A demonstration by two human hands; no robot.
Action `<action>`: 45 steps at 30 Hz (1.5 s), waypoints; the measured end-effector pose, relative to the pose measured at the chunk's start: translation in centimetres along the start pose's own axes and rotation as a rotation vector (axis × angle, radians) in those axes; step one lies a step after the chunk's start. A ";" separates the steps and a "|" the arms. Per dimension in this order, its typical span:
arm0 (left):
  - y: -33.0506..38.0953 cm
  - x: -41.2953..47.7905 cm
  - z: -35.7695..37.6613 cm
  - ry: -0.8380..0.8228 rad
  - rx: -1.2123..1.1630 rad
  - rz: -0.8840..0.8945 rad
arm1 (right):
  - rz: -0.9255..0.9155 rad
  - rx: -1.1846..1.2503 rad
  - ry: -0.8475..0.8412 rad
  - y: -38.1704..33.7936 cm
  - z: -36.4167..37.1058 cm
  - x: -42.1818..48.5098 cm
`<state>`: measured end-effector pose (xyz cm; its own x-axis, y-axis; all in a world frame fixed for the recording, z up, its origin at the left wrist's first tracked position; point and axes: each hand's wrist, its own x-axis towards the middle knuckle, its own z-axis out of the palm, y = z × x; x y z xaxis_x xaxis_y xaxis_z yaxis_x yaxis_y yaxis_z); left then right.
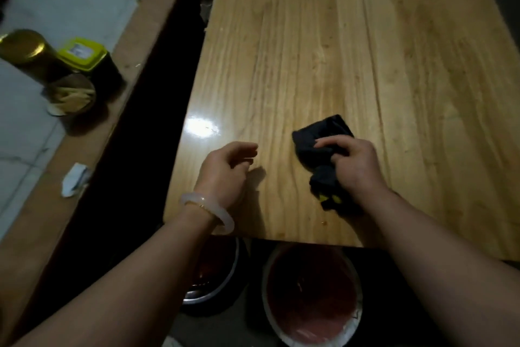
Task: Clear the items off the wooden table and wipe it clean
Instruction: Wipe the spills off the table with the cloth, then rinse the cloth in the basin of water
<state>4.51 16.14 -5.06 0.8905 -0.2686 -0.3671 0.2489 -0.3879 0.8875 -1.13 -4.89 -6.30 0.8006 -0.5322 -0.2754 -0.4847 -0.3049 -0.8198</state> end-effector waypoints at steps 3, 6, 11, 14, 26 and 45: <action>-0.9 -3.2 -4.4 0.120 -0.155 0.020 | 0.078 0.271 0.051 -3.8 1.0 -1.9; -2.3 -6.7 -8.5 0.175 -0.295 -0.001 | 0.066 0.563 -0.016 -7.9 4.5 -5.4; -6.3 -8.8 -13.2 0.096 -0.665 -0.233 | -0.131 0.698 -0.296 -12.8 12.9 -11.5; -8.1 -9.2 -15.8 0.073 -0.966 -0.396 | -0.236 0.592 -0.428 -13.9 18.2 -14.4; -24.9 -8.0 -15.3 0.246 -0.617 -0.687 | -0.267 0.027 -0.441 -0.4 29.7 -17.9; -44.7 6.7 -9.4 -0.342 0.996 -0.369 | -0.086 -0.719 -0.604 23.5 40.3 -6.0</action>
<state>2.92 39.98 -44.58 0.6350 -0.1603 -0.7557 -0.0764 -0.9865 0.1451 -3.13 22.95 -44.14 0.7931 -0.0469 -0.6072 -0.3553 -0.8454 -0.3989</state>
